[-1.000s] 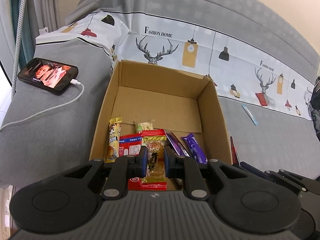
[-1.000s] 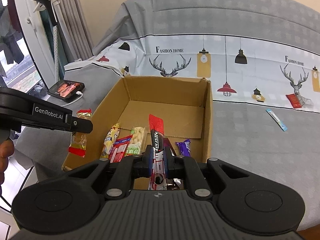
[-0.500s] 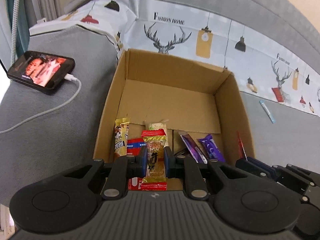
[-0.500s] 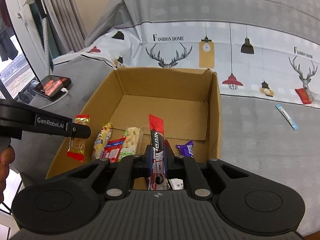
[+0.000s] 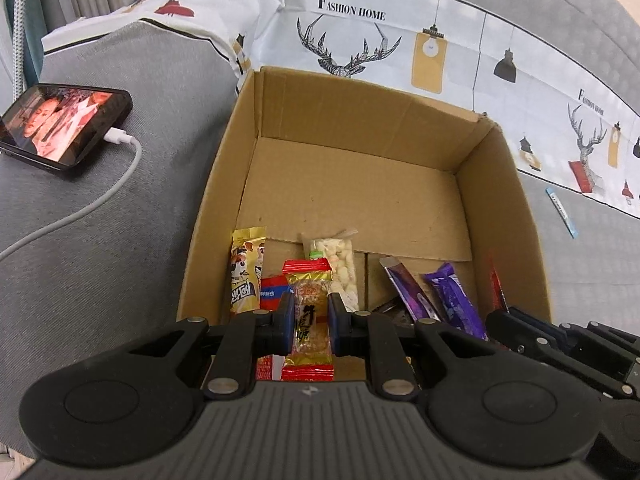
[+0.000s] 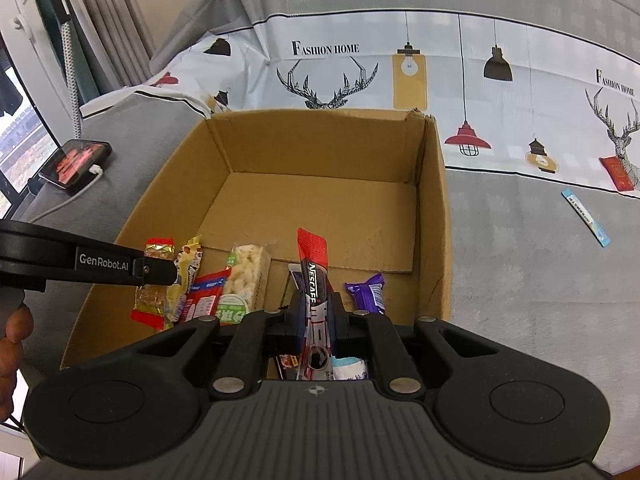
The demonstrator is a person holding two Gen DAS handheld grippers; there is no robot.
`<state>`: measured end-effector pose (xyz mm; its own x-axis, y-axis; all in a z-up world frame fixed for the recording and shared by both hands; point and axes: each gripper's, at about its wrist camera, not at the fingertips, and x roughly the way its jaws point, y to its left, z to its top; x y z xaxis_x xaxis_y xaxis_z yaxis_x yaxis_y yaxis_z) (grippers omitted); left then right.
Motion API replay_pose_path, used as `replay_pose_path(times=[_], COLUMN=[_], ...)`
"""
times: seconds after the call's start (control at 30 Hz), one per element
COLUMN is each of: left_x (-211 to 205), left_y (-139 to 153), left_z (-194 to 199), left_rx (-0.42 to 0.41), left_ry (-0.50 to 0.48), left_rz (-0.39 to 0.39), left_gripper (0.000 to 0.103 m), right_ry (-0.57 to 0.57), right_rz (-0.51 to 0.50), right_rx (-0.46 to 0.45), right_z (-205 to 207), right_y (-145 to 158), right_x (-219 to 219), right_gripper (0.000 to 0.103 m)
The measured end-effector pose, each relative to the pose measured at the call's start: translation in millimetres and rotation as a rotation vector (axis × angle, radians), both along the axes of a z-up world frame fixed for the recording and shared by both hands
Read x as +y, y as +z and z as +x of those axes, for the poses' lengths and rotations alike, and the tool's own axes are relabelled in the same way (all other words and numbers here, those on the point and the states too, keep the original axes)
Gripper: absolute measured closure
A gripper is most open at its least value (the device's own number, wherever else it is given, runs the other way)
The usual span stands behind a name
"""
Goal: Organize snacks
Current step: 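Open both tools to release the gold candy and Nestle stick in the box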
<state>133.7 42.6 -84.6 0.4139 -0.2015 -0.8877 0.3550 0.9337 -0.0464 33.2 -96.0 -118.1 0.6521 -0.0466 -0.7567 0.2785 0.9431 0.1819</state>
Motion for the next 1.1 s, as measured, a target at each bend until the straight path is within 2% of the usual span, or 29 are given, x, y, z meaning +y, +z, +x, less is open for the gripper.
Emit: replay_pose_path(times=[0.33,0.37,0.4,0.43,0.47,0.5,0.57,0.7,0.8,0.9,1.1], left_x=[-0.5,-0.4,0.0,1.6,4.4,7.6,11.1,19.4,25.1,29.0,34.8], left_y=[-8.7,-7.6,-6.1,-3.4,0.5,5.3,9.8,9.8,9.8,11.5,25.9], left_z=[11.9,10.8,9.8,8.2,5.0,-0.2,-7.0,-20.7,-41.6,-65.0,-98.1], left_rx=[-0.046,-0.052,-0.053,-0.06,-0.086,-0.127,-0.153,-0.118,-0.113,-0.092,-0.108], left_ry=[0.006,-0.004,-0.008,0.0,0.015,0.035,0.039,0.054,0.05,0.032,0.007], left_rz=[0.034,0.033,0.031,0.026,0.021,0.015,0.027,0.041,0.062,0.059,0.046], left_gripper=[0.083,0.069,0.034,0.015,0.001,0.0,0.0,0.0,0.0,0.0,0.0], right_ry=[0.0,0.003,0.003,0.002,-0.004,-0.008,0.003,0.019,0.02,0.023,0.033], right_rz=[-0.01,-0.004,0.005,0.008,0.009,0.008,-0.003,-0.01,0.022,0.048,0.006], right_rx=[0.008,0.007,0.003,0.004,0.006,0.006,0.008,0.036,0.053,0.063,0.041], right_z=[11.4,12.0,12.0,11.7,10.6,8.3,2.3,-16.0,-29.4,-42.0,-69.9], right_y=[-6.0,-5.8,-4.7,-3.4,-1.3,1.0,4.3,8.1,10.8,14.0,30.8], right_x=[-4.2,-5.0,-5.7,-6.2,-6.4,-5.9,-3.1,7.5,17.8,28.8,47.9], right_gripper=[0.089,0.089,0.084,0.075,0.051,0.034,0.03,0.02,0.016,0.016,0.015])
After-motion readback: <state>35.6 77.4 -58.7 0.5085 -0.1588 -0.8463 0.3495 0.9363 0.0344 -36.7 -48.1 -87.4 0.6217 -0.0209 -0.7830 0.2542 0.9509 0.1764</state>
